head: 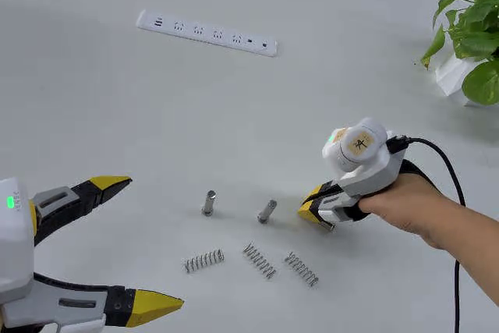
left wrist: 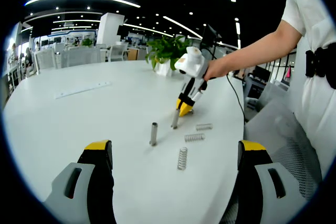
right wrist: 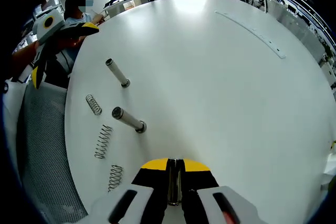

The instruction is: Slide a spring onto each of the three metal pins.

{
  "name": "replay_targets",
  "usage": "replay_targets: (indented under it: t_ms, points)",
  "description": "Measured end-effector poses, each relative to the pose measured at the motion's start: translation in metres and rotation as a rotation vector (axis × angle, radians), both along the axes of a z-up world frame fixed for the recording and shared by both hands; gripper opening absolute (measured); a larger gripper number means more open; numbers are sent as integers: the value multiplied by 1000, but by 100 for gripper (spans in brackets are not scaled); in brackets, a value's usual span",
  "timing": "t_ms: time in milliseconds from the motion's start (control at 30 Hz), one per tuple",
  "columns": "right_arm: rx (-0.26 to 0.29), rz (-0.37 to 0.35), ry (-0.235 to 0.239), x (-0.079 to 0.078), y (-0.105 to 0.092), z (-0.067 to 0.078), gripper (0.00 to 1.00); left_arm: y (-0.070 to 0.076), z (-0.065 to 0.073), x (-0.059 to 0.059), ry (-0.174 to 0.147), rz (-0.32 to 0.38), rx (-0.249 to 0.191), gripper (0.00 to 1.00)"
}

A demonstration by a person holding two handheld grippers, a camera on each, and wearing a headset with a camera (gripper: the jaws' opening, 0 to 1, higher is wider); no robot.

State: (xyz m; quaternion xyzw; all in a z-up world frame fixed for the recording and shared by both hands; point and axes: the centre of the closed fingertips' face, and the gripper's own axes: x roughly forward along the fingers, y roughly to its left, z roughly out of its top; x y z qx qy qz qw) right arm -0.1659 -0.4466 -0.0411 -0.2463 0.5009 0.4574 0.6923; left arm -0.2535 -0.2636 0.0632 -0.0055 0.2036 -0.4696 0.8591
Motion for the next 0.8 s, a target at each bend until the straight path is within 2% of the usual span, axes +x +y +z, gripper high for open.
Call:
replay_targets:
  t_ms: [800]
  points:
    - [58,-22,-59,-5,-5,28,4,-5,5,-1,-10,-17,2,99]
